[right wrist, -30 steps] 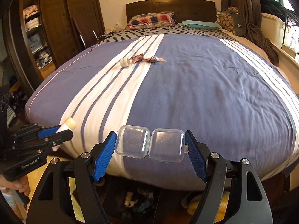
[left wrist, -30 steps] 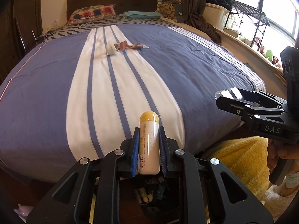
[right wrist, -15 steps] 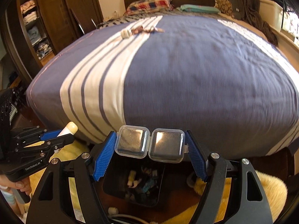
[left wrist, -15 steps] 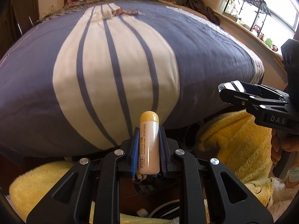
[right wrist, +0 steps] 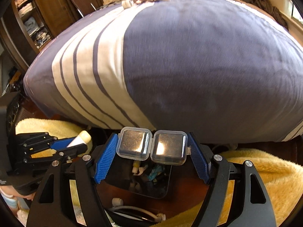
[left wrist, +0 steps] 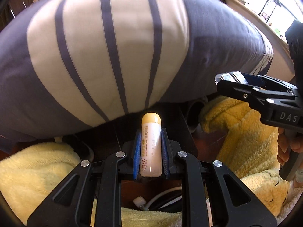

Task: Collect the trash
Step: 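Lower both tools to the bin and release the plastic box and tube, then raise both open tools back over the bed toward the tape and ribbon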

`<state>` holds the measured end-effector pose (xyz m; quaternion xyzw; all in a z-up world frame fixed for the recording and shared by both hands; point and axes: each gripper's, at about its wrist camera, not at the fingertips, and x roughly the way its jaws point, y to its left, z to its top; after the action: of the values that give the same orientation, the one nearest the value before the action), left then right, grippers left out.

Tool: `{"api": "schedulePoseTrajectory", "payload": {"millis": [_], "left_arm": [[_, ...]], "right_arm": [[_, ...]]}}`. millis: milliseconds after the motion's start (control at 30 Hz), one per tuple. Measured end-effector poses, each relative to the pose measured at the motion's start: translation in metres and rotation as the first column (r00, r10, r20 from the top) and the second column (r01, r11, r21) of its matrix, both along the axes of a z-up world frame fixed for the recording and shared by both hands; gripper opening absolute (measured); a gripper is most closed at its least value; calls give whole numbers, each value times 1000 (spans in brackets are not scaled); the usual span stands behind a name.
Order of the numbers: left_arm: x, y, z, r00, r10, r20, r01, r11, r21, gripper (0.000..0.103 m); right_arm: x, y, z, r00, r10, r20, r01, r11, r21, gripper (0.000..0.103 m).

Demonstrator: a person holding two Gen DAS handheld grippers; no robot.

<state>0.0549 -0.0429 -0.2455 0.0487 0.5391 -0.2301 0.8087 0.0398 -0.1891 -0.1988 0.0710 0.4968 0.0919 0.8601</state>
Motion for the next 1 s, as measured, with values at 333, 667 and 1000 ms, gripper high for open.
{"api": "schedulePoseTrajectory", "payload": {"millis": [333, 667, 1000], "left_arm": [[1, 0, -41, 993, -18, -117, 17, 1000, -4, 18], [9, -1, -60, 980, -27, -195, 26, 1000, -12, 18], [13, 4, -58, 980, 2, -199, -1, 1000, 4, 50]], "right_arm": [[7, 11, -29, 996, 28, -85, -27, 1000, 15, 74], [19, 19, -58, 981, 59, -182, -46, 996, 73, 75], [24, 19, -63, 979, 40, -199, -25, 997, 77, 82]]}}
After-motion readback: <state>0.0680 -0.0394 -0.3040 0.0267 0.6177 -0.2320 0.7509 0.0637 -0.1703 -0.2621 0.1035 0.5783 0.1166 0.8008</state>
